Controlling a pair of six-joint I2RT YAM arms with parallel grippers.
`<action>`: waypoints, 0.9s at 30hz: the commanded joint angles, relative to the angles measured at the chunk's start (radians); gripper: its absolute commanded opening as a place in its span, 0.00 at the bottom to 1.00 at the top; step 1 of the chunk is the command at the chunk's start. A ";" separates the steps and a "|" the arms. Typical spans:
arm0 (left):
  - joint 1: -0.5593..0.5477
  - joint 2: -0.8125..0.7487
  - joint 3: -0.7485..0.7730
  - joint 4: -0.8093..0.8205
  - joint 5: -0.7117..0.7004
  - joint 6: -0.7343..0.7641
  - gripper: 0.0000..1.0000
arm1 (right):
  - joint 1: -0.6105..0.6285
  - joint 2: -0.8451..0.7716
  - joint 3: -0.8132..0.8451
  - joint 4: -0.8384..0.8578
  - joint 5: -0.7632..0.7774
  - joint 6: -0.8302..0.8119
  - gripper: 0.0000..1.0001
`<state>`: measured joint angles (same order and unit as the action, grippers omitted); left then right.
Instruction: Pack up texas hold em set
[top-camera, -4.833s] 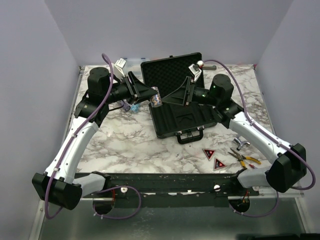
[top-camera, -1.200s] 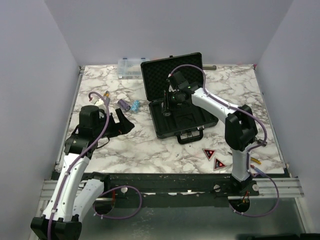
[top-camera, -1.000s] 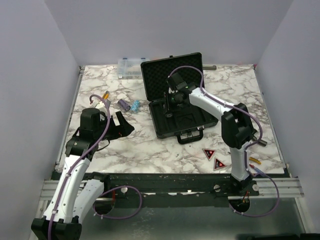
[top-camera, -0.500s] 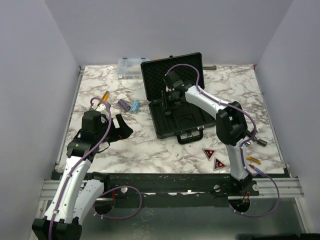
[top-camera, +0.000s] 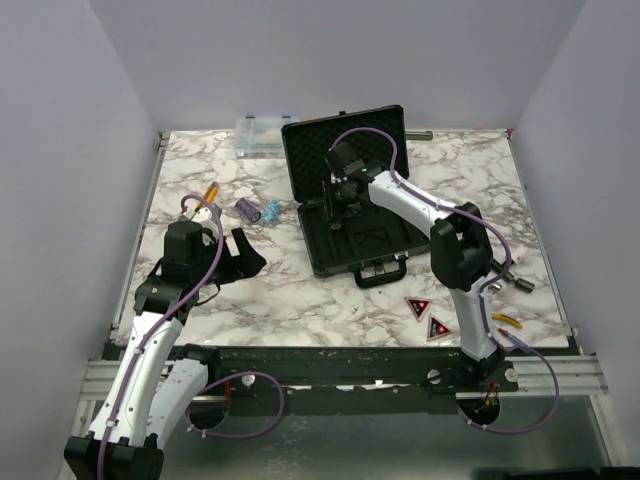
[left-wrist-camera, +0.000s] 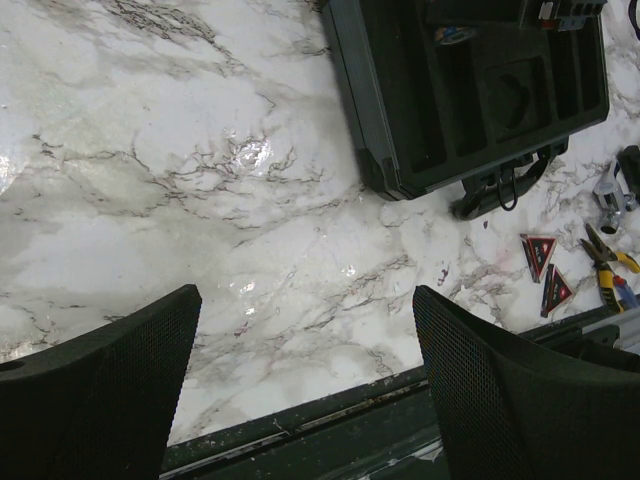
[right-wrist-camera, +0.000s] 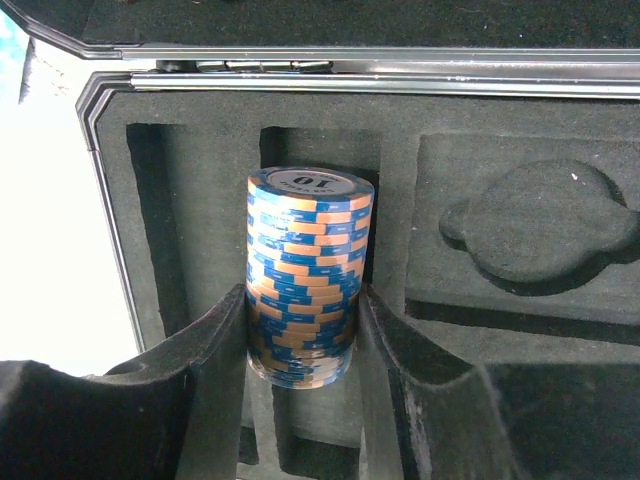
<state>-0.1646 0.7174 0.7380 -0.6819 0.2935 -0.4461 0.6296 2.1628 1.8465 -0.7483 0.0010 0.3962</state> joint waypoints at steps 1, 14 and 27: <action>0.005 -0.004 -0.012 0.015 -0.023 0.014 0.86 | 0.004 0.026 0.038 -0.015 0.033 0.010 0.35; 0.004 0.002 -0.014 0.018 -0.015 0.010 0.86 | 0.004 0.001 0.079 -0.032 0.051 0.001 0.75; 0.004 0.008 -0.018 0.026 -0.011 0.006 0.86 | 0.004 -0.200 -0.145 0.018 0.007 0.060 0.54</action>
<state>-0.1646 0.7227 0.7361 -0.6750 0.2939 -0.4465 0.6338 2.0476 1.7668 -0.7509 0.0273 0.4232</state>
